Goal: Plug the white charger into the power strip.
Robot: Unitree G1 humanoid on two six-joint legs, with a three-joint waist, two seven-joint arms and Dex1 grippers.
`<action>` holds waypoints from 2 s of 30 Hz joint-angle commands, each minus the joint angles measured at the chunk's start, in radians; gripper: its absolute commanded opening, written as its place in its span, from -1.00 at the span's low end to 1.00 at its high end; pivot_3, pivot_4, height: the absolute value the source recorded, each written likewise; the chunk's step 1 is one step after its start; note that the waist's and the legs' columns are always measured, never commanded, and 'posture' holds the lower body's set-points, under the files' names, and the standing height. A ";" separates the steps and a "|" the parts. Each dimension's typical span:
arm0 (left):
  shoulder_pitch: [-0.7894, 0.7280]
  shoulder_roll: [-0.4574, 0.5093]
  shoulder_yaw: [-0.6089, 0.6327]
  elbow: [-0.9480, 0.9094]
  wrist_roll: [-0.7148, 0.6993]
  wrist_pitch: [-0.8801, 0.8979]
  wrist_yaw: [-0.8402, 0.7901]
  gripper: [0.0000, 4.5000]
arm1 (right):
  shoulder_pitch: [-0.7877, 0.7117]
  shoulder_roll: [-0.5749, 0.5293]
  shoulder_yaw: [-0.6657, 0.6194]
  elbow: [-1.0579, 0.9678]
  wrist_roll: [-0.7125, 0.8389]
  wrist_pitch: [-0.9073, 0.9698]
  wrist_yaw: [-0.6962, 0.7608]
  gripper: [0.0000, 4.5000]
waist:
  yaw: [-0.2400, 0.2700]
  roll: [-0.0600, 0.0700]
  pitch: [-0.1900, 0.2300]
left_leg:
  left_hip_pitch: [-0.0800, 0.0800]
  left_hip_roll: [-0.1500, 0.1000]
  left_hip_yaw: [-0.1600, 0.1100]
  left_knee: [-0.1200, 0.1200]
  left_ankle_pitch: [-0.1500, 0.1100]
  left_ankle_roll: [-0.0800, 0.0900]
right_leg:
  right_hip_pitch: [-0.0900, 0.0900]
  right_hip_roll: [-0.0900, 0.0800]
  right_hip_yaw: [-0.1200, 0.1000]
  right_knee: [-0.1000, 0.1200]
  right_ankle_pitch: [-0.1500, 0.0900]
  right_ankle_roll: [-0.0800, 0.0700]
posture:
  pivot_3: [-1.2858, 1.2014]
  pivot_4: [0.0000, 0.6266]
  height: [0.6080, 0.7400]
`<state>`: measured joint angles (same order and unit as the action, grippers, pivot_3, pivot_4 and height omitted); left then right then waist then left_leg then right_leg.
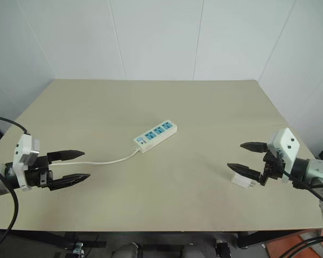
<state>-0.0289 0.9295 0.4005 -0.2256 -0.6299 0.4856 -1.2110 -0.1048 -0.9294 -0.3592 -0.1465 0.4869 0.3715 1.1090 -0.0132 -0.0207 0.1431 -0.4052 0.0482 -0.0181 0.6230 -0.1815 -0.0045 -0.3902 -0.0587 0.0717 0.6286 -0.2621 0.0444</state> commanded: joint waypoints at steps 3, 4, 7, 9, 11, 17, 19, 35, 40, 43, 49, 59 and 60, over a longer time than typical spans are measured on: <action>0.006 0.018 0.034 -0.035 -0.022 0.006 0.005 0.98 | -0.018 -0.019 -0.010 -0.014 0.001 -0.021 0.007 1.00 | 0.000 0.000 0.000 | 0.001 0.000 0.000 0.000 0.000 0.000 | 0.000 0.000 0.000 0.000 0.000 0.000 | 0.03 -0.52 1.00; 0.005 0.018 0.033 -0.035 -0.022 0.007 0.005 0.98 | -0.019 -0.019 -0.010 -0.013 0.000 -0.021 0.007 1.00 | 0.000 0.000 0.000 | 0.001 0.000 0.000 0.000 0.000 0.000 | 0.000 0.000 0.000 0.000 0.000 0.000 | 0.03 -0.52 1.00; 0.000 0.018 0.029 -0.036 -0.023 0.008 0.003 0.98 | -0.025 -0.021 -0.008 -0.012 -0.002 -0.021 0.007 1.00 | 0.000 0.000 0.000 | 0.000 0.000 0.000 0.000 0.000 0.000 | 0.000 0.000 0.000 0.000 0.000 0.000 | 0.03 -0.52 1.00; -0.002 0.017 0.027 -0.036 -0.022 0.008 0.003 0.98 | -0.027 -0.020 -0.008 -0.011 -0.003 -0.021 0.006 1.00 | 0.000 0.000 0.000 | 0.000 0.000 0.000 0.000 0.000 0.000 | 0.000 0.000 0.000 0.000 0.000 0.000 | 0.03 -0.52 1.00; -0.015 0.013 0.019 -0.031 -0.019 0.005 0.005 0.98 | -0.029 -0.018 -0.008 -0.013 -0.003 -0.021 0.004 1.00 | 0.000 0.000 0.000 | 0.000 0.000 0.000 0.000 0.000 0.000 | 0.000 0.000 0.000 0.000 0.000 0.000 | 0.03 -0.52 1.00; -0.139 -0.061 -0.045 0.018 0.023 -0.030 0.103 0.98 | -0.030 -0.010 -0.007 -0.023 -0.003 -0.020 -0.010 1.00 | 0.003 0.000 0.000 | 0.000 0.000 0.000 0.000 0.000 0.000 | 0.000 0.000 0.000 0.000 0.000 0.000 | 0.03 -0.52 1.00; -0.217 -0.129 -0.095 0.056 0.056 -0.072 0.156 0.98 | -0.033 -0.007 -0.009 -0.033 0.003 -0.016 -0.017 1.00 | 0.005 0.000 0.000 | 0.001 0.000 0.000 0.000 0.000 0.000 | 0.001 0.000 0.000 0.000 0.001 0.002 | 0.03 -0.52 1.00; -0.612 -0.494 -0.346 0.639 0.354 -0.423 0.341 0.98 | -0.129 0.050 0.056 -0.095 0.027 -0.004 -0.074 1.00 | 0.001 -0.001 0.001 | -0.001 -0.002 -0.001 0.002 0.000 0.000 | 0.001 0.001 0.000 0.000 0.008 0.004 | 0.03 -0.52 1.00; -0.713 -0.556 -0.375 0.873 0.406 -0.538 0.335 0.98 | -0.138 0.051 0.059 -0.089 0.027 -0.007 -0.076 1.00 | 0.001 -0.001 0.001 | -0.002 -0.003 -0.002 0.002 0.000 0.000 | 0.001 0.000 0.000 -0.001 0.008 0.004 | 0.03 -0.52 1.00; -0.771 -0.588 -0.383 1.009 0.444 -0.606 0.356 0.98 | -0.140 0.052 0.058 -0.091 0.029 -0.008 -0.077 1.00 | 0.001 -0.002 0.001 | -0.002 -0.003 -0.002 0.002 0.000 0.000 | 0.001 0.000 0.000 0.000 0.008 0.005 | 0.03 -0.52 1.00; -0.853 -0.640 -0.394 1.219 0.509 -0.699 0.386 0.98 | -0.132 0.055 0.051 -0.101 0.035 -0.007 -0.080 1.00 | 0.001 -0.002 0.001 | -0.002 -0.004 -0.003 0.002 0.000 0.000 | 0.001 0.000 0.000 -0.001 0.008 0.005 | 0.03 -0.52 1.00; -0.910 -0.672 -0.407 1.398 0.599 -0.745 0.476 0.98 | -0.097 0.062 0.033 -0.137 0.049 -0.003 -0.097 1.00 | 0.001 -0.002 0.001 | -0.003 -0.004 -0.003 0.002 0.000 0.000 | 0.001 0.000 0.000 -0.001 0.007 0.008 | 0.03 -0.52 1.00; -0.913 -0.675 -0.408 1.410 0.608 -0.744 0.485 0.98 | -0.095 0.062 0.033 -0.140 0.051 -0.003 -0.100 1.00 | 0.001 -0.002 0.001 | -0.003 -0.004 -0.003 0.002 0.000 0.000 | 0.001 0.000 0.000 -0.001 0.007 0.008 | 0.03 -0.52 1.00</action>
<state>-0.9082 0.2585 -0.0034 1.1723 -0.0368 -0.2420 -0.7488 -0.1975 -0.8690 -0.2884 -0.2527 0.5185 0.3731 1.0204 -0.0123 -0.0228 0.1444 -0.4077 0.0440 -0.0215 0.6254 -0.1814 -0.0044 -0.3888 -0.0589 0.0714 0.6281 -0.2550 0.0525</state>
